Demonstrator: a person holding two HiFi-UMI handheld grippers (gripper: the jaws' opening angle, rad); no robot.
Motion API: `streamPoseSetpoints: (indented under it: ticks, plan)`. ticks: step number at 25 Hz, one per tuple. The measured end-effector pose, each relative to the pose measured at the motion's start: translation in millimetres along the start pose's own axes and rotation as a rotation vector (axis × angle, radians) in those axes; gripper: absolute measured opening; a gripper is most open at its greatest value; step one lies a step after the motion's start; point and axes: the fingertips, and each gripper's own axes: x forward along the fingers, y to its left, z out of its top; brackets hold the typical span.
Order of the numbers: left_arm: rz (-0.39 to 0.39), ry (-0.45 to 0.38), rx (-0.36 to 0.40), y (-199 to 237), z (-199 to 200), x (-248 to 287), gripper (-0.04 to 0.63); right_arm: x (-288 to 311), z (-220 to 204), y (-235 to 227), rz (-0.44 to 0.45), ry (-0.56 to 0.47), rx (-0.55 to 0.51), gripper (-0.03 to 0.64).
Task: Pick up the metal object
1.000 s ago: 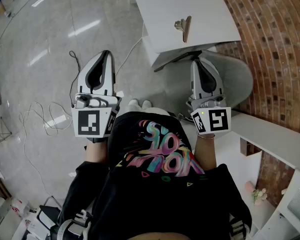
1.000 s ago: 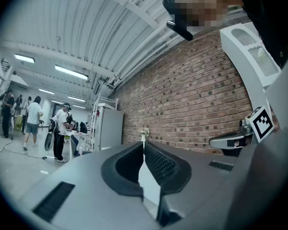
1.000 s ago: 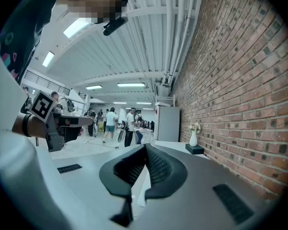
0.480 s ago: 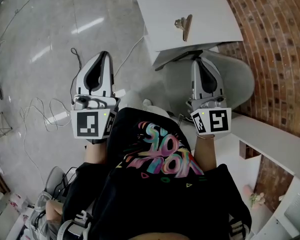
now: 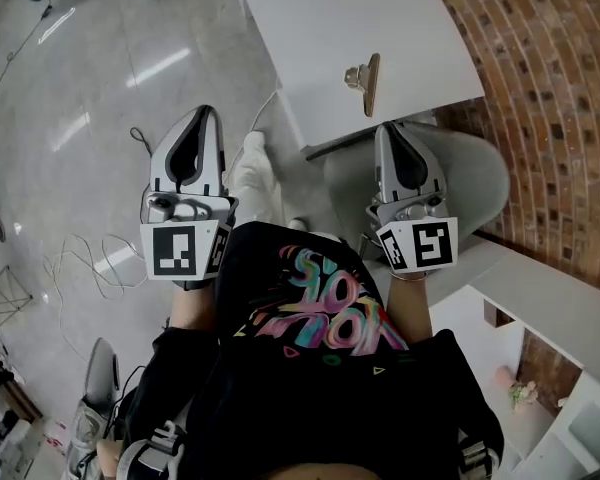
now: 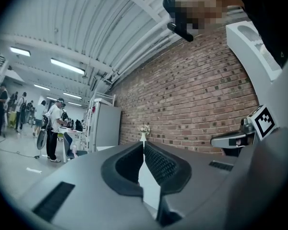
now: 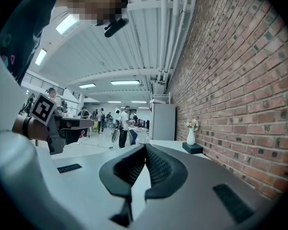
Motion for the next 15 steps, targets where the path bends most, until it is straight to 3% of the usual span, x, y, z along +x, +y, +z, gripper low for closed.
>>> streamPoseSetpoints:
  ticks: [6,8,15]
  plan:
    - [-0.123,0.032,0.007,57,1,118,0.031,103,17,-35,-0.111,0.004,0.008,0.017]
    - [-0.163,0.01,-0.006,70,11,158,0.031,132,24,-47,-0.154,0.005,0.009,0.017]
    - [-0.298,0.026,0.001,101,17,256,0.031,199,33,-84,-0.288,0.023,0.02,0.017]
